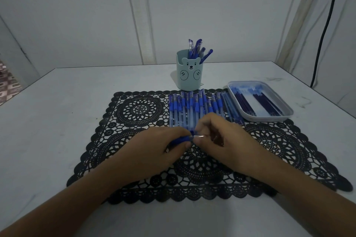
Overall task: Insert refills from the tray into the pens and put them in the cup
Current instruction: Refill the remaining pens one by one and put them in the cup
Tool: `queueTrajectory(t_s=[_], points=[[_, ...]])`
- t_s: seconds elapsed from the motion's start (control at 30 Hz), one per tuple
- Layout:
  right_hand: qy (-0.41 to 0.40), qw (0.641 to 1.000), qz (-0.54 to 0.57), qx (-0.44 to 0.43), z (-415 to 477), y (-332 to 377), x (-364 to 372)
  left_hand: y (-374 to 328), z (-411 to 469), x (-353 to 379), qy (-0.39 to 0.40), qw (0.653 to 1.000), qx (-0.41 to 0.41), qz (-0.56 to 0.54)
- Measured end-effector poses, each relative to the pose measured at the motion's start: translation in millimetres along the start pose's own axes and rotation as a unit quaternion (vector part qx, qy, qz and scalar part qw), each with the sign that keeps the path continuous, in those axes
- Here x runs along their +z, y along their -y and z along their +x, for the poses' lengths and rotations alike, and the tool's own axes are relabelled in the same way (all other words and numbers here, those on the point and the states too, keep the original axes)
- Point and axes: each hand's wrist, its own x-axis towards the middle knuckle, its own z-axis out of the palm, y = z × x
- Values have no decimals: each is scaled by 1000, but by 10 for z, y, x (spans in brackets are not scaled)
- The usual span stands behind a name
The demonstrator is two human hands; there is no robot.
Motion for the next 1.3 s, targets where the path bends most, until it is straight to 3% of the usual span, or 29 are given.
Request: queueTrajectory(t_s=[0.17,0.27,0.67,0.83,1.13,1.3], points=[[8,997,-78,-24,-3,-10,-6,-10,-9,23,19,1000,7,5],[39,997,-51,-36,-9,-16,-21,-14,-2,7,24,1000,3,9],[22,996,-60,-56,-12,-67,-22,-91,24,-33,22,1000,16,-12],[4,1000,-4,-4,-5,-56,-9,-104,20,-40,4,1000,22,-16],[14,998,-40,-36,-11,-90,-38,-89,4,-41,-21,999,48,-2],[27,997,-58,-36,14,-113,-166,-91,17,-50,-36,999,16,3]])
